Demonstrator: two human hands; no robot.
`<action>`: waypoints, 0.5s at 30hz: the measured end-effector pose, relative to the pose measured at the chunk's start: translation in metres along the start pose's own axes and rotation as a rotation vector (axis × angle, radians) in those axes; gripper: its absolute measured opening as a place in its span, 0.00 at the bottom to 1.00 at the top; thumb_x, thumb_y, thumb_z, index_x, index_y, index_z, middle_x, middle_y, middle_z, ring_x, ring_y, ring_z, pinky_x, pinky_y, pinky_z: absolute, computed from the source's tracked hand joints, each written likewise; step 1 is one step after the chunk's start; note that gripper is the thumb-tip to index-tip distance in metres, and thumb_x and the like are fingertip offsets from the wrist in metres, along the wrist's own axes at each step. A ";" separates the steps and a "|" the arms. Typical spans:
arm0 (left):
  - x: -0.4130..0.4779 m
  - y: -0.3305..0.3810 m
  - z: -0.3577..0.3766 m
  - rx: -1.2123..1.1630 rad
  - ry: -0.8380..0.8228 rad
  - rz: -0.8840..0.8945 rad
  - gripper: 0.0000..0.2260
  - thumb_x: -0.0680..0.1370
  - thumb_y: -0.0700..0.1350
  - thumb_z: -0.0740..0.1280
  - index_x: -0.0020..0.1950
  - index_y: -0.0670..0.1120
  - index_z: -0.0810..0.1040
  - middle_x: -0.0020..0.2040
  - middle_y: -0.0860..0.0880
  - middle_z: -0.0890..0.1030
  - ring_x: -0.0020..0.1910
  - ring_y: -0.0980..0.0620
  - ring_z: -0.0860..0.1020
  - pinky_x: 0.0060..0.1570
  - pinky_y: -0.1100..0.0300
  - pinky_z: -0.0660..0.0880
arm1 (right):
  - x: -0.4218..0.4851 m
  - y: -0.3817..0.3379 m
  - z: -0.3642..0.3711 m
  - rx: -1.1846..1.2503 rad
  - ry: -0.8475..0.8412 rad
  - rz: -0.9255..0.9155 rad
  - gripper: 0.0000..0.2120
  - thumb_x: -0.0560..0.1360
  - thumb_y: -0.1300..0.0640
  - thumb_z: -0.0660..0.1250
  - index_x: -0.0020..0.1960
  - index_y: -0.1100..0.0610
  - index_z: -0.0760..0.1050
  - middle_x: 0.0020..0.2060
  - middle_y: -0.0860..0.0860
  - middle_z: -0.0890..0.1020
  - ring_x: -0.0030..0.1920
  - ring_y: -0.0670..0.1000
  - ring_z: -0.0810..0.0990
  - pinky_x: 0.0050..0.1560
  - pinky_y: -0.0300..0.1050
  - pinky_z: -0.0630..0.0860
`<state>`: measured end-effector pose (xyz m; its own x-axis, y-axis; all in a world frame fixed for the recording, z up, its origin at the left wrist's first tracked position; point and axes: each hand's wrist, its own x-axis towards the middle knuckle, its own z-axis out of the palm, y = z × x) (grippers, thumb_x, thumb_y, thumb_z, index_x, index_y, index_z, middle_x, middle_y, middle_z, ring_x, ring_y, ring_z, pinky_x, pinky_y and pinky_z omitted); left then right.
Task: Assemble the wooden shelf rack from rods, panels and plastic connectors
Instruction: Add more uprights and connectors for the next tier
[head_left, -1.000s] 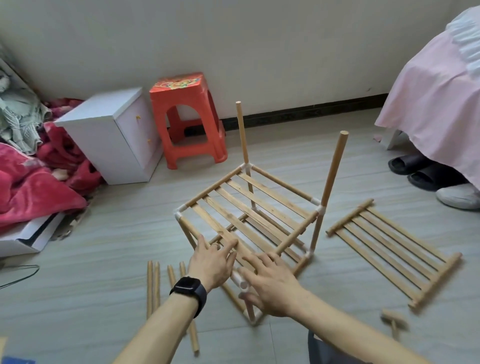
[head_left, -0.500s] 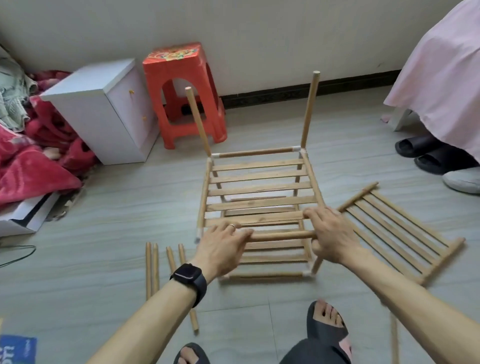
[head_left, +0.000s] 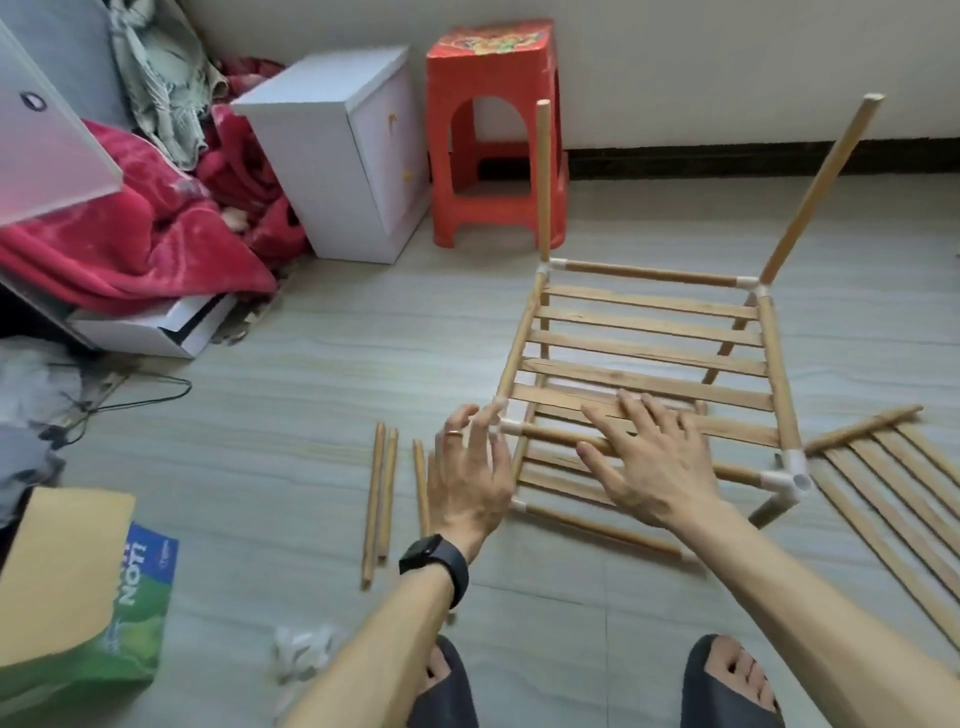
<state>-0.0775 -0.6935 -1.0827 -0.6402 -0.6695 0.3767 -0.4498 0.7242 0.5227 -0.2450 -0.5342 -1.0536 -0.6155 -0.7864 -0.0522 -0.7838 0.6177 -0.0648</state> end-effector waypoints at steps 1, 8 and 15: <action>-0.009 -0.021 0.003 -0.045 -0.001 -0.217 0.18 0.82 0.52 0.58 0.72 0.54 0.68 0.67 0.49 0.70 0.63 0.48 0.72 0.58 0.52 0.74 | 0.003 -0.005 0.002 -0.015 0.039 0.008 0.35 0.75 0.24 0.34 0.79 0.32 0.52 0.81 0.50 0.59 0.80 0.57 0.56 0.74 0.62 0.54; -0.067 -0.155 0.027 0.198 -0.662 -0.879 0.25 0.82 0.52 0.61 0.76 0.43 0.65 0.72 0.40 0.71 0.68 0.40 0.74 0.63 0.49 0.74 | 0.008 -0.011 0.023 0.015 0.352 -0.044 0.28 0.79 0.30 0.55 0.70 0.42 0.76 0.70 0.60 0.76 0.71 0.63 0.73 0.63 0.60 0.73; -0.062 -0.169 0.072 0.271 -0.766 -0.915 0.20 0.83 0.53 0.61 0.69 0.41 0.67 0.66 0.39 0.76 0.63 0.38 0.76 0.58 0.47 0.77 | 0.013 -0.014 0.037 0.014 0.546 -0.064 0.25 0.78 0.33 0.62 0.69 0.44 0.78 0.68 0.59 0.79 0.69 0.61 0.76 0.59 0.59 0.76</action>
<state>-0.0063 -0.7628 -1.2494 -0.1791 -0.7461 -0.6413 -0.9830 0.1092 0.1475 -0.2385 -0.5533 -1.0906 -0.5231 -0.7063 0.4770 -0.8221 0.5657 -0.0639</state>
